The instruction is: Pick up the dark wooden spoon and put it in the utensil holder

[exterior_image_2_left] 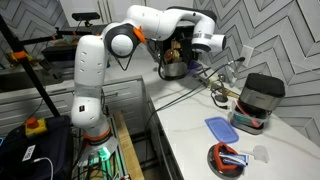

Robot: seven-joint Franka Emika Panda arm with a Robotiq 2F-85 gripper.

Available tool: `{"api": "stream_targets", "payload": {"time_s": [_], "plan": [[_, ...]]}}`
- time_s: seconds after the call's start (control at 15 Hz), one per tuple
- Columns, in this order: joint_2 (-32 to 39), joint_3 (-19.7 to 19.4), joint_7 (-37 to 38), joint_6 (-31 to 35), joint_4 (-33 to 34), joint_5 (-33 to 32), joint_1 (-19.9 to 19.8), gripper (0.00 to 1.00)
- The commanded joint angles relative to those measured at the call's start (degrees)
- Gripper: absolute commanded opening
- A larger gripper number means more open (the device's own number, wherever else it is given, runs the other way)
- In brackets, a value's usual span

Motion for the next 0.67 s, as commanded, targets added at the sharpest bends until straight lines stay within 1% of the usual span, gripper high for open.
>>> {"api": "stream_targets", "payload": {"time_s": [0.0, 0.07, 0.4, 0.47, 0.6], "plan": [[-4.66, -0.47, -0.82, -0.21, 0.43, 0.00, -1.70, 0.92], [-6.10, -0.91, -1.18, 0.47, 0.62, -0.05, -2.21, 1.00], [-13.30, -3.82, -2.44, 4.21, -0.40, 0.20, -4.84, 1.00], [-9.87, -3.05, -0.68, 1.89, 2.69, 0.09, -4.18, 1.00], [-11.75, -3.95, -0.72, 2.29, 2.66, 0.12, -4.98, 1.00]]}}
